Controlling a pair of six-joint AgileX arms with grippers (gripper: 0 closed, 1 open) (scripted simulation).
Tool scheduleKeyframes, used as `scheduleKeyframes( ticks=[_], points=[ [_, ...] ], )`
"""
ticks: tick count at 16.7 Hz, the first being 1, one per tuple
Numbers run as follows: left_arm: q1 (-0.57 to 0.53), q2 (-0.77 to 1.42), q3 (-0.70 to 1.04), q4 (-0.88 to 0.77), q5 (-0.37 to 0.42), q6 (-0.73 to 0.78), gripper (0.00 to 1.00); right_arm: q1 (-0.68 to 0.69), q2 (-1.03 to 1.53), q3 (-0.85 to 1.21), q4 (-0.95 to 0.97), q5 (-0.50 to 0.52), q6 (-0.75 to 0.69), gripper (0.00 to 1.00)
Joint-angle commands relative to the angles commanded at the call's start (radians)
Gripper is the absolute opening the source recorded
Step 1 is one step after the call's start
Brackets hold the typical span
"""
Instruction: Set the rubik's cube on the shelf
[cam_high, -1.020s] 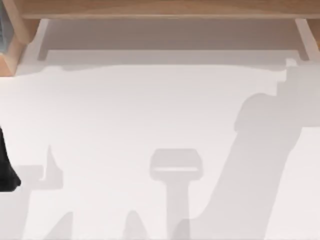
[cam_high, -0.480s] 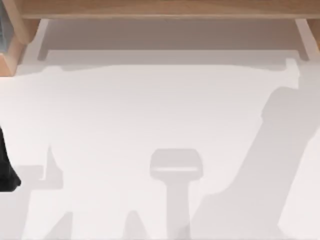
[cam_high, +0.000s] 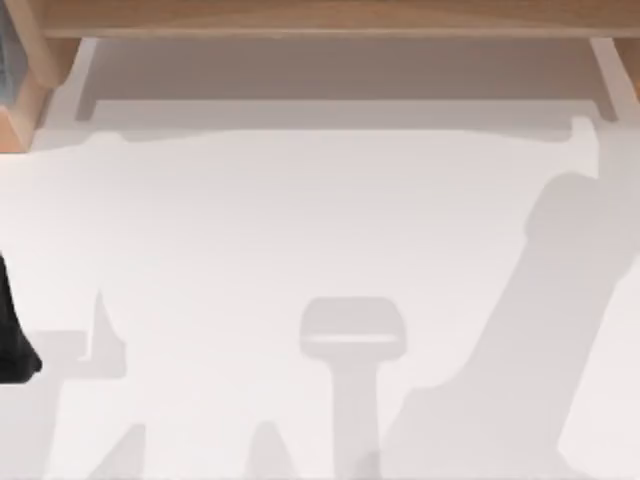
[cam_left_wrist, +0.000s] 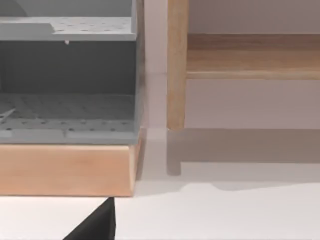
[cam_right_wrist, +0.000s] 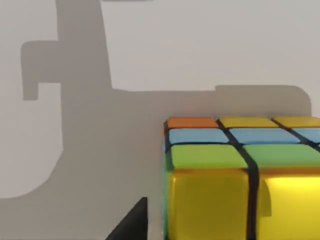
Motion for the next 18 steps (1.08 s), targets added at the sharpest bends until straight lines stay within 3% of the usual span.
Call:
scheduleKeyframes(
  ticks=[8, 18],
  points=[
    [0.0, 0.0, 0.0, 0.0, 0.0, 0.0, 1.0, 0.0, 0.0, 0.0, 0.0, 0.0, 0.0, 0.02],
    [0.0, 0.0, 0.0, 0.0, 0.0, 0.0, 1.0, -0.004, -0.002, 0.001, -0.003, -0.001, 0.0, 0.0]
  ],
)
